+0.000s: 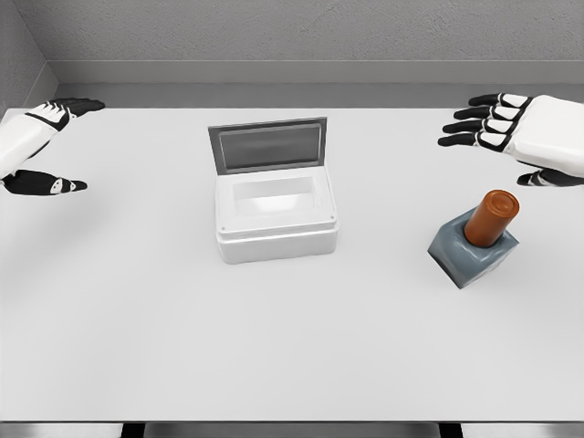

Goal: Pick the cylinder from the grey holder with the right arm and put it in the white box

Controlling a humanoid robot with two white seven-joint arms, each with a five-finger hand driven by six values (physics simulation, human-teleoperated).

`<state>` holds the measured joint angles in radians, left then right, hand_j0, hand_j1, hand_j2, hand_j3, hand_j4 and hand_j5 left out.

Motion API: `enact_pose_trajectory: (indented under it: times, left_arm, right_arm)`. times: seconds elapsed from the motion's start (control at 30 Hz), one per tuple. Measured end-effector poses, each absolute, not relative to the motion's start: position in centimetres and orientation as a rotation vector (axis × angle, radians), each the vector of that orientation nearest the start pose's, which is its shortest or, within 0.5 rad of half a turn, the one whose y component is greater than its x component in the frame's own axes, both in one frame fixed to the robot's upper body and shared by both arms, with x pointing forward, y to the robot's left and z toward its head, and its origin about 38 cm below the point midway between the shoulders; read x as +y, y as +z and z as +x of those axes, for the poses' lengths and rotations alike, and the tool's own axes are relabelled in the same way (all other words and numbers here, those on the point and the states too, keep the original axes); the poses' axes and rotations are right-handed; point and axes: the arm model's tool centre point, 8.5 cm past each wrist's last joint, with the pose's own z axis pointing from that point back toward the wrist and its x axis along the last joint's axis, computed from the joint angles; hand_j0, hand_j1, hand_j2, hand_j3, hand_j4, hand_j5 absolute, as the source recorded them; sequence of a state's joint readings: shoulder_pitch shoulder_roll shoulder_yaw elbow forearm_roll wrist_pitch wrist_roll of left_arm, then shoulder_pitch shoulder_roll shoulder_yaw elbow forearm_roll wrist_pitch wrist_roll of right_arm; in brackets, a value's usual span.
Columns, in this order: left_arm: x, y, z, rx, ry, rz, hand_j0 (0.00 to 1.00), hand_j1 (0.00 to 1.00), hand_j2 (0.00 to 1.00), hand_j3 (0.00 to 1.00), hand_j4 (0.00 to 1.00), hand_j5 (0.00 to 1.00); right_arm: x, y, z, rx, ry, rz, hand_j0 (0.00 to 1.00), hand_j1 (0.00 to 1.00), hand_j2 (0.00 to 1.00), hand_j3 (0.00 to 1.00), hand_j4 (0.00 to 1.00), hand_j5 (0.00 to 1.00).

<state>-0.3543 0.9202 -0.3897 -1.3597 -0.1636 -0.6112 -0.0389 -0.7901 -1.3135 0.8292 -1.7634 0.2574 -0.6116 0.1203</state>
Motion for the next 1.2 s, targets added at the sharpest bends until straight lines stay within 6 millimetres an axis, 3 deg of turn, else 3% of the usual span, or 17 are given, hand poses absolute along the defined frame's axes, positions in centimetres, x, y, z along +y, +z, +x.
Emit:
enact_pose_trajectory:
  times: [0.2, 0.3, 0.47, 0.73, 1.2]
  left_arm:
    - [40.4, 21.4, 40.8, -1.783, -1.372, 0.54, 1.0, 1.0, 1.0, 1.0, 1.0, 1.0]
    - [40.4, 21.3, 40.8, -1.783, -1.37, 0.538, 1.0, 1.0, 1.0, 1.0, 1.0, 1.0]
    - [40.3, 21.2, 40.8, -1.778, -1.374, 0.529, 1.0, 1.0, 1.0, 1.0, 1.0, 1.0]
    - [40.2, 20.9, 40.8, -1.755, -1.39, 0.495, 1.0, 1.0, 1.0, 1.0, 1.0, 1.0]
    - [40.1, 20.5, 40.7, -1.744, -1.397, 0.483, 1.0, 1.0, 1.0, 1.0, 1.0, 1.0]
  right_arm:
    - [-34.9, 33.8, 36.6, 2.092, -2.692, 0.82, 1.0, 1.0, 1.0, 1.0, 1.0, 1.0]
    - [-35.0, 35.3, 36.9, 1.967, -2.752, 0.866, 1.0, 1.0, 1.0, 1.0, 1.0, 1.0]
    - [-34.9, 33.1, 36.9, 1.684, -3.062, 0.701, 1.0, 1.0, 1.0, 1.0, 1.0, 1.0]
    - [-34.2, 32.1, 37.0, 1.598, -3.125, 0.628, 1.0, 1.0, 1.0, 1.0, 1.0, 1.0]
    - [-33.4, 27.7, 38.6, 1.498, -3.203, 0.553, 1.0, 1.0, 1.0, 1.0, 1.0, 1.0]
